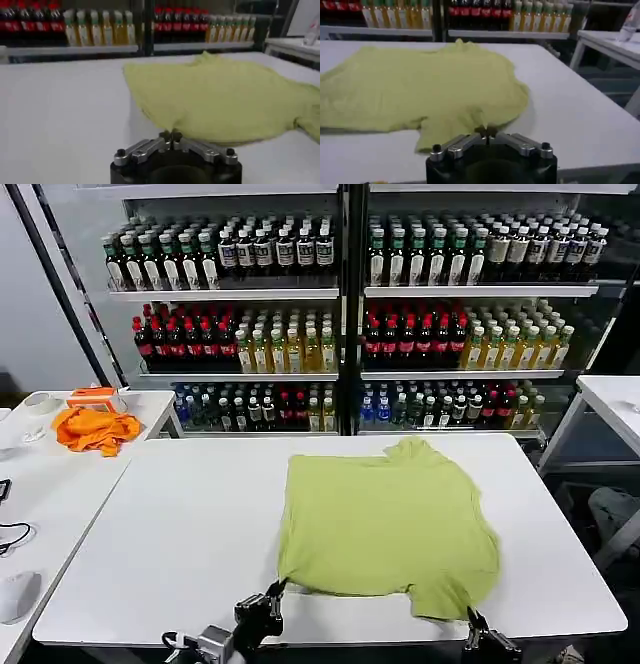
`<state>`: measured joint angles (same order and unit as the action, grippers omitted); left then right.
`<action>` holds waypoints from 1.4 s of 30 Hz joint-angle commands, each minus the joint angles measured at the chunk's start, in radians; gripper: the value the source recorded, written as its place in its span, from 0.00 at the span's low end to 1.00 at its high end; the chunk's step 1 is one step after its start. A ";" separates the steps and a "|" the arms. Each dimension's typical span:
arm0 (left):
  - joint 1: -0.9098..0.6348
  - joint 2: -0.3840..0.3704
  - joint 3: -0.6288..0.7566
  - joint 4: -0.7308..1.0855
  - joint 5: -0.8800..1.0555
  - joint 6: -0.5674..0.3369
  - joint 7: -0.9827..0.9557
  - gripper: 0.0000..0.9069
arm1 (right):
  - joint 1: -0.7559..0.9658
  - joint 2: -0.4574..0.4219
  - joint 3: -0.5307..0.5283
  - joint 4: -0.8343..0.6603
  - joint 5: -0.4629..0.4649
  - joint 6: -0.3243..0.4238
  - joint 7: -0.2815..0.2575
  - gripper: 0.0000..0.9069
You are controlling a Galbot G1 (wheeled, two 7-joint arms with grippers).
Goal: Fold and organize the clothes.
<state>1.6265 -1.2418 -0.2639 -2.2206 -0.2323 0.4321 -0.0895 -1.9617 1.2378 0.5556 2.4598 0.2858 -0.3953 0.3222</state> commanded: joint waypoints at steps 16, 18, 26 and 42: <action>-0.108 0.091 -0.049 0.033 -0.115 -0.021 0.011 0.02 | 0.339 -0.142 0.028 -0.145 0.130 -0.048 -0.001 0.00; -0.161 0.093 -0.041 0.069 -0.125 -0.020 0.009 0.02 | 0.407 -0.166 0.009 -0.205 0.159 -0.052 -0.001 0.00; -0.282 0.083 -0.013 0.205 -0.150 -0.019 0.002 0.02 | 0.554 -0.210 -0.035 -0.342 0.193 -0.056 0.000 0.00; -0.382 0.043 0.057 0.318 -0.118 -0.027 -0.004 1.00 | 0.636 -0.177 -0.096 -0.453 0.150 -0.057 -0.024 1.00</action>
<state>1.3168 -1.1917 -0.2304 -1.9864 -0.3562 0.4081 -0.0925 -1.3857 1.0688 0.4713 2.0651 0.4300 -0.4593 0.2935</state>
